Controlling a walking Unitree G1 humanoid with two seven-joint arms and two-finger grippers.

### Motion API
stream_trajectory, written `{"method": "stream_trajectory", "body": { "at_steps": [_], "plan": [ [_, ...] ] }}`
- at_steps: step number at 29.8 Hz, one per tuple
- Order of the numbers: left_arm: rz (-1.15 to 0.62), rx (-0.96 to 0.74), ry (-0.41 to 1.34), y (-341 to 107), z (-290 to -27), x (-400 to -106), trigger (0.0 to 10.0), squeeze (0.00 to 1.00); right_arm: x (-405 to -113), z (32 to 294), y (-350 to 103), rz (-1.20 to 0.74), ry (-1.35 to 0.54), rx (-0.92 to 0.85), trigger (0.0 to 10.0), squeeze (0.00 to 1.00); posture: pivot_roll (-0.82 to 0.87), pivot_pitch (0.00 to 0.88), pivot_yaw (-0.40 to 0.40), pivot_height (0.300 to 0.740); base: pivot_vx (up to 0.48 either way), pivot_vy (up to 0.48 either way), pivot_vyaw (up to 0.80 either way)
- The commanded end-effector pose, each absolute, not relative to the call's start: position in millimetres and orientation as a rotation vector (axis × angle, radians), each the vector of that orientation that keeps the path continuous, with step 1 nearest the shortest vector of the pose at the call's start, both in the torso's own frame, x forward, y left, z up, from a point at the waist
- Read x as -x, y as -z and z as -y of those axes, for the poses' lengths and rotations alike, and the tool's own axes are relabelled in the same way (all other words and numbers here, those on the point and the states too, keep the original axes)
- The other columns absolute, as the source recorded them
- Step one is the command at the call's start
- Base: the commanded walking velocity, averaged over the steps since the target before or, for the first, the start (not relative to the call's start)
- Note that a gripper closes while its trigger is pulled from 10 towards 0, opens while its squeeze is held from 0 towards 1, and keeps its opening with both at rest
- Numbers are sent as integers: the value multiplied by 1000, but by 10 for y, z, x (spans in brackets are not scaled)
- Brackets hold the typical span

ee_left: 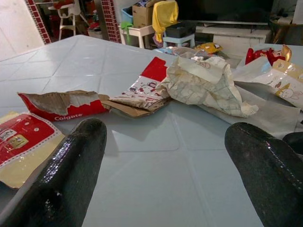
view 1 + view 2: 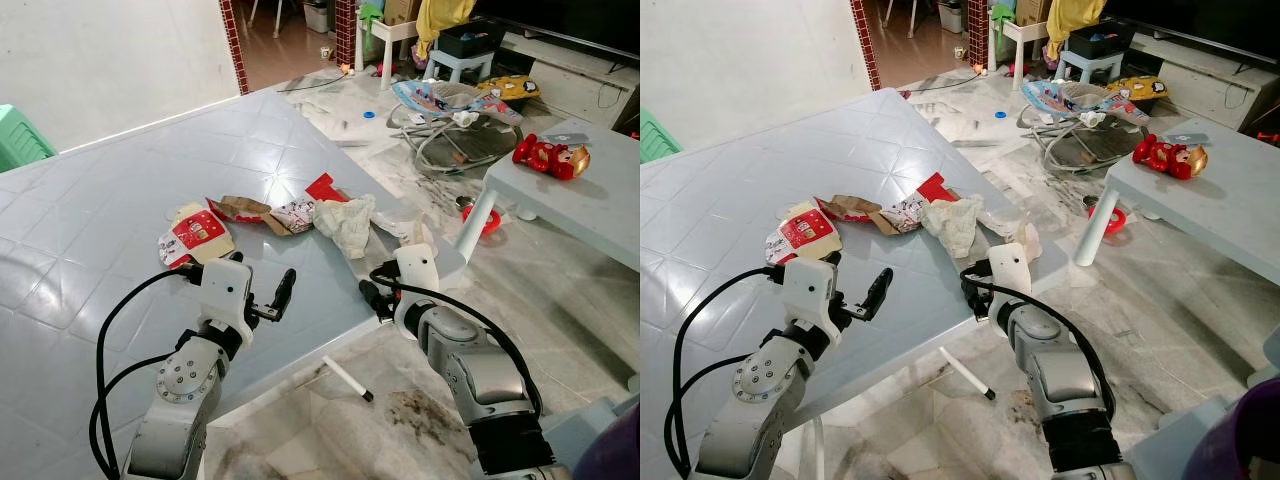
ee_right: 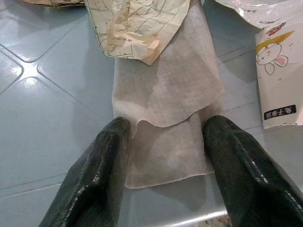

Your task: Picking trash to rubbish bin

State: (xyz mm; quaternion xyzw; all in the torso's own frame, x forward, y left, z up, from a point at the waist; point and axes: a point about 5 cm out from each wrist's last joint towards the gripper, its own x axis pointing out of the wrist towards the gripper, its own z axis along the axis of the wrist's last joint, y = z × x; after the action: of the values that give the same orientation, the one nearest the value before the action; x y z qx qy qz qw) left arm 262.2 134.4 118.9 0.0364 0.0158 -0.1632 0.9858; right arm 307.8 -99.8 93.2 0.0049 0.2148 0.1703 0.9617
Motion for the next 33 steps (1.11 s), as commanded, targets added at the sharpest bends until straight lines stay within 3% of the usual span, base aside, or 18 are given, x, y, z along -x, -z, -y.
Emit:
{"method": "stream_trajectory", "body": {
  "at_steps": [1, 27, 31, 33],
  "plan": [
    [-20, -83, 342, -1236, -1350, -2612, 10000, 0, -2985, 942, -716, -554, -374, -36, 0, 0, 87, 53, 71, 740, 0, 0, 0],
    [-20, -90, 333, -1251, -1348, -2627, 10000, 0, -2988, 857, -708, -569, -422, -65, 0, 0, 88, 55, 70, 740, 0, 0, 0],
    [-16, -93, 324, -1255, -1354, -2636, 10000, 0, -3040, 805, -807, -506, -440, -85, 0, 0, 88, 54, 69, 740, 0, 0, 0],
    [-5, -97, 311, -1269, -1365, -2649, 10000, 0, -3121, 798, -973, -383, -422, -83, 0, 0, 88, 52, 69, 740, 0, 0, 0]
  ]
}}
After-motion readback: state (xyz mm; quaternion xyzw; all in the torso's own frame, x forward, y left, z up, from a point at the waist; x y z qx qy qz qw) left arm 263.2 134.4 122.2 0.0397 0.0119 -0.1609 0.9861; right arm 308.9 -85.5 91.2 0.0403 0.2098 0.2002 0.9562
